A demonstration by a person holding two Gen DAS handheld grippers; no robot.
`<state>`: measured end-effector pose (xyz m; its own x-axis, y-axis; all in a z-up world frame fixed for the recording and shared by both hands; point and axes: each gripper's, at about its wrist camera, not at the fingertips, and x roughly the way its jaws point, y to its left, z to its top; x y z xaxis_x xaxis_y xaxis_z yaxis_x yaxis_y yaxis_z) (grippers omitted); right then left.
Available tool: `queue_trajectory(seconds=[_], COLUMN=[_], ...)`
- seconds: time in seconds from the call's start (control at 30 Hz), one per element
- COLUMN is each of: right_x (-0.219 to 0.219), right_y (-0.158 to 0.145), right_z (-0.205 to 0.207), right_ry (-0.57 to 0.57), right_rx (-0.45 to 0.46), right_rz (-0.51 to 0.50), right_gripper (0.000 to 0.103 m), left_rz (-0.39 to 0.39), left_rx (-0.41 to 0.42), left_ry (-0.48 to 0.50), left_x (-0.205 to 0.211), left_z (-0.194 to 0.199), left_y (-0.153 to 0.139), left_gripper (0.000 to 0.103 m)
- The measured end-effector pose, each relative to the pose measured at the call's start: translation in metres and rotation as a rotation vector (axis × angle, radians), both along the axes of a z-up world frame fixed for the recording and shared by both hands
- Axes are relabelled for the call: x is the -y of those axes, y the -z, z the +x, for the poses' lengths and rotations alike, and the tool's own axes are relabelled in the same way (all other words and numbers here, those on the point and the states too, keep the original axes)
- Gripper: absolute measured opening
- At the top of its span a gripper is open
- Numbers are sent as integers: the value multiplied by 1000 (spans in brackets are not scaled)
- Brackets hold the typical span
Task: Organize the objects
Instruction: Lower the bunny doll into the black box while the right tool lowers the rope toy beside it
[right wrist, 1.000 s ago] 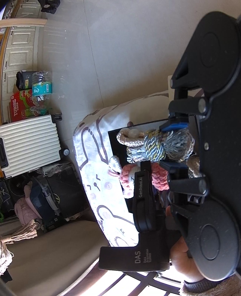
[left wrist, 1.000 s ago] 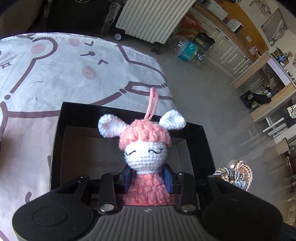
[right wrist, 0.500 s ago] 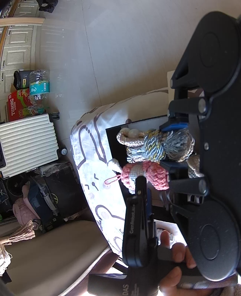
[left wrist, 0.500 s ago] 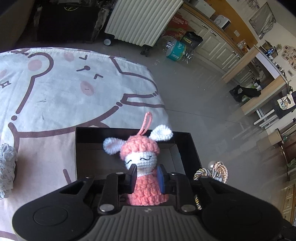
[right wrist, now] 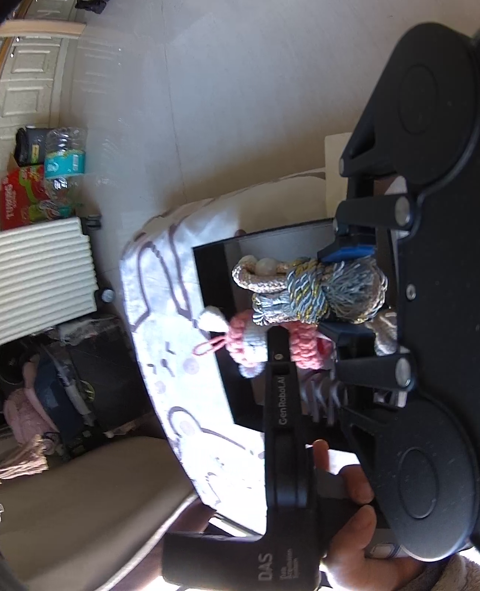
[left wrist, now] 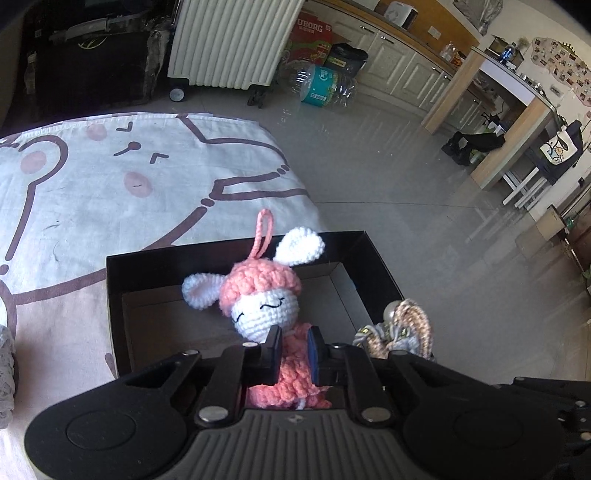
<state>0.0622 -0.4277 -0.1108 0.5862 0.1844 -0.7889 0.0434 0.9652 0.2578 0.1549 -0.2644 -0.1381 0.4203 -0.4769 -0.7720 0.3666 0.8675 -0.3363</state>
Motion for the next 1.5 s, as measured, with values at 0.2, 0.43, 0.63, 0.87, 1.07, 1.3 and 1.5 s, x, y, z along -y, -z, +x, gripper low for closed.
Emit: queue_trajectory(seconds=[0.2, 0.43, 0.63, 0.87, 1.07, 1.3, 1.5], right_x=[-5, -9, -7, -15, -11, -14, -13], right_y=[13, 27, 34, 27, 1, -14, -24], right_z=[9, 16, 20, 22, 15, 11, 3], right_ry=[-14, -23, -8, -36, -8, 9, 38], right_rx=[-70, -123, -157, -159, -85, -64, -33], right_rz=[-13, -6, -16, -84, -75, -78, -69], right_gripper=[35, 35, 35, 42, 46, 45, 44], left_rz=[-47, -79, -56, -36, -21, 10, 51], left_rx=[-73, -86, -102, -99, -94, -84, -57], left_ry=[-51, -77, -45, -17, -9, 10, 23], left_x=[-19, -42, -42, -44, -46, -45, -44], left_z=[10, 14, 8, 1, -3, -9, -17], left_y=[-8, -25, -29, -31, -35, -41, -51], left_gripper=[16, 16, 16, 17, 17, 18, 24])
